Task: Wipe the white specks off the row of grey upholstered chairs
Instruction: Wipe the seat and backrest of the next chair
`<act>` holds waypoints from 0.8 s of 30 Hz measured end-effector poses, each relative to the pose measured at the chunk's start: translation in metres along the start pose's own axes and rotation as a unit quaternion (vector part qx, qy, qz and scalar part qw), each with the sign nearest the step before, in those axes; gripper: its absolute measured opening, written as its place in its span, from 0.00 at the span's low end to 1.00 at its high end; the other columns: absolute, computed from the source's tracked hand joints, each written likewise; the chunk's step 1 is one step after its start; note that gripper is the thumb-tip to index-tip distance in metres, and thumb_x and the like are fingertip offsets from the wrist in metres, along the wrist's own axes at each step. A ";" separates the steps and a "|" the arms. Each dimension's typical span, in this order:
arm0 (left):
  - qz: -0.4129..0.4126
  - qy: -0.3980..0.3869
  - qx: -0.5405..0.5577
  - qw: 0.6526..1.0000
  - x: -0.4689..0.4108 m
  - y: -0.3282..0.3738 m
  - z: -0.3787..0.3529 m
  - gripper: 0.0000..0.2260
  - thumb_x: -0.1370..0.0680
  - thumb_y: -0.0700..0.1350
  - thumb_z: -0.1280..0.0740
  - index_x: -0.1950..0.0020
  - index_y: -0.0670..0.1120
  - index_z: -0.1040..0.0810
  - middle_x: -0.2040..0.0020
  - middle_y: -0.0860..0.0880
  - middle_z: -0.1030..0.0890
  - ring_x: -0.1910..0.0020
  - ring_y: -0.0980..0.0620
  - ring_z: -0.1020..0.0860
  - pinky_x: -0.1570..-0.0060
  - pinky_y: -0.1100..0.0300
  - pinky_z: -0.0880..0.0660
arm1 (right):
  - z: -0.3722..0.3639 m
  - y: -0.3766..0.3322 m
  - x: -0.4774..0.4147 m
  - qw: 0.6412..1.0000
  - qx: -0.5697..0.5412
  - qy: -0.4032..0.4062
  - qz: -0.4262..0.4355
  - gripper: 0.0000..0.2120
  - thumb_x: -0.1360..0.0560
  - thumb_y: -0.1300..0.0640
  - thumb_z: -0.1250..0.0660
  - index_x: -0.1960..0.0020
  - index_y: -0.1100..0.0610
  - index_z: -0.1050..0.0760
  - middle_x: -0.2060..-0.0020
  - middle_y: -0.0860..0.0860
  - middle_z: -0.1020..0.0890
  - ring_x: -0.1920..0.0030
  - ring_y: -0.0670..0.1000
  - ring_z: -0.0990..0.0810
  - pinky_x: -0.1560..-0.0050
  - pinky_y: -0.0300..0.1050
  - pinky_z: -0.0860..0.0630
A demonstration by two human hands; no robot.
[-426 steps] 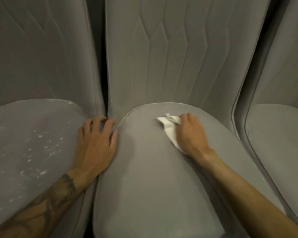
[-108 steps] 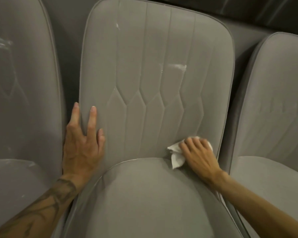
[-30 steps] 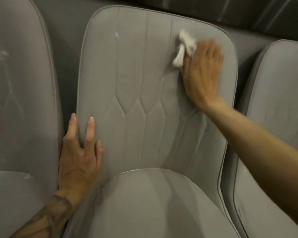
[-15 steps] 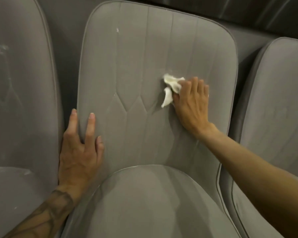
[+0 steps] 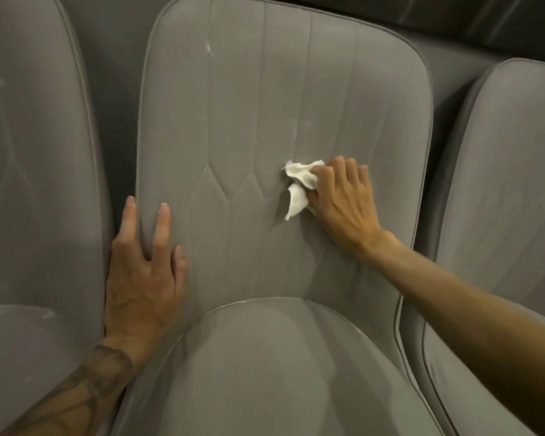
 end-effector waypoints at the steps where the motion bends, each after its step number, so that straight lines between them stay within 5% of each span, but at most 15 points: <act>1: -0.001 0.002 0.000 1.000 -0.001 0.000 0.000 0.26 0.15 0.46 0.41 0.18 0.42 0.38 0.21 0.28 0.41 0.27 0.30 0.35 0.27 0.42 0.35 | 0.003 0.007 -0.008 1.000 0.005 0.005 0.025 0.11 0.20 0.53 0.33 0.48 0.61 0.26 0.56 0.60 0.24 0.58 0.60 0.26 0.56 0.54 0.35; 8: -0.009 0.004 -0.007 1.000 0.002 -0.004 -0.004 0.26 0.14 0.46 0.42 0.17 0.43 0.40 0.20 0.29 0.42 0.26 0.31 0.36 0.26 0.42 0.35 | 0.009 0.045 -0.051 0.976 0.024 0.137 -0.166 0.09 0.19 0.52 0.36 0.48 0.57 0.32 0.54 0.60 0.24 0.54 0.57 0.32 0.54 0.52 0.38; 15: -0.012 0.011 -0.007 1.000 0.000 -0.001 -0.001 0.25 0.14 0.46 0.42 0.17 0.42 0.39 0.21 0.28 0.41 0.26 0.30 0.35 0.24 0.44 0.37 | -0.007 -0.003 0.019 1.000 0.011 0.003 0.006 0.10 0.24 0.55 0.29 0.50 0.59 0.27 0.58 0.59 0.25 0.60 0.59 0.27 0.57 0.52 0.37; 20: -0.015 0.015 -0.010 1.000 0.000 -0.001 -0.001 0.25 0.15 0.45 0.42 0.17 0.42 0.39 0.21 0.27 0.41 0.24 0.30 0.37 0.20 0.52 0.45 | 0.000 0.026 -0.028 0.985 0.009 0.111 -0.130 0.11 0.20 0.51 0.33 0.48 0.55 0.33 0.56 0.58 0.26 0.56 0.57 0.33 0.56 0.52 0.38; 24: -0.018 0.015 -0.010 1.000 0.000 -0.002 -0.001 0.25 0.14 0.45 0.43 0.17 0.42 0.40 0.21 0.27 0.41 0.24 0.30 0.37 0.20 0.53 0.45 | -0.020 -0.016 0.046 0.997 -0.027 0.033 -0.070 0.12 0.23 0.54 0.29 0.47 0.59 0.28 0.56 0.59 0.25 0.56 0.58 0.33 0.55 0.53 0.38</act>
Point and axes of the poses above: each hand's wrist, its own x-axis away from the middle knuckle, its own z-axis out of the back of the hand, y = z × x, the point moved 5 cm from there along -x, towards the middle knuckle
